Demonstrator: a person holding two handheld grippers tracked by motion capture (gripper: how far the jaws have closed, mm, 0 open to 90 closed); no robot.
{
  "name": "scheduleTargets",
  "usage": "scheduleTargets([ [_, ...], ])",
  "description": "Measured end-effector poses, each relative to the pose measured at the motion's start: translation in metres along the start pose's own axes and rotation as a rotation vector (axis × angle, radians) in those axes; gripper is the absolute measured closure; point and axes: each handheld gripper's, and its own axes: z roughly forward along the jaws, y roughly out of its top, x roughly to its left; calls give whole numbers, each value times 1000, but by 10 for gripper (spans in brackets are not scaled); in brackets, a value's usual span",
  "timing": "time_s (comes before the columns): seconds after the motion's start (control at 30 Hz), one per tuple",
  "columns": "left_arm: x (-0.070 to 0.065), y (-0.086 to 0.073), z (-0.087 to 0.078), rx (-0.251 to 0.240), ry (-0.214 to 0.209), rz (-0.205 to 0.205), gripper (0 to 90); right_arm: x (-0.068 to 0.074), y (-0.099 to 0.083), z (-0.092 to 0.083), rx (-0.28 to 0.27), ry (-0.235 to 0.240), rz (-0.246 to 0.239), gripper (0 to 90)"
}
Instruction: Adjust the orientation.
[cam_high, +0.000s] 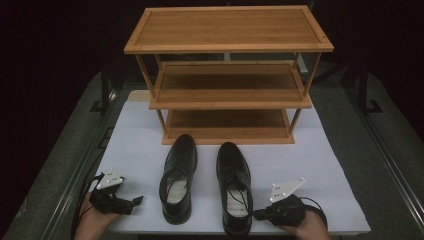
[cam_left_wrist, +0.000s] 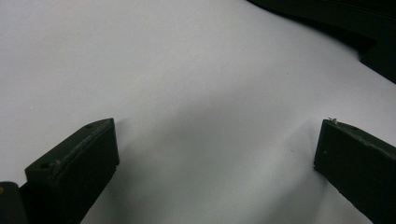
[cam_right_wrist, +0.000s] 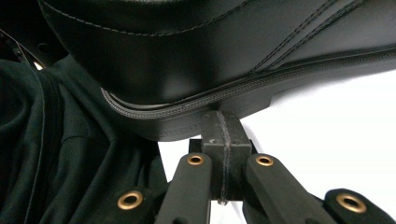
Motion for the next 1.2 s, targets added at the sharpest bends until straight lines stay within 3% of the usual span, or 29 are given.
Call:
scheduleTargets([
  [0.17, 0, 0, 0, 0, 0, 0, 0, 0, 0, -3, -20, -9, -1, 849],
  [0.4, 0, 0, 0, 1, 0, 0, 0, -4, 5, -22, -112, -62, 37, 717],
  [0.43, 0, 0, 0, 1, 0, 2, 0, -6, 10, -28, -142, -55, 46, 662],
  [0.5, 0, 0, 0, 0, 0, 0, 0, -6, 16, -31, -150, -77, 43, 633],
  [0.6, 0, 0, 0, 0, 0, 0, 0, -6, 22, -35, -178, -93, 45, 621],
  [0.73, 0, 0, 0, 0, 0, 0, 0, -5, 44, -42, -234, -97, 29, 607],
  [0.97, 0, 0, 0, -2, 0, 1, 0, -6, 74, -33, -245, -98, 9, 601],
  [1.2, 0, 0, 0, -1, 1, 2, 0, -13, 84, -17, -207, -116, 7, 654],
])
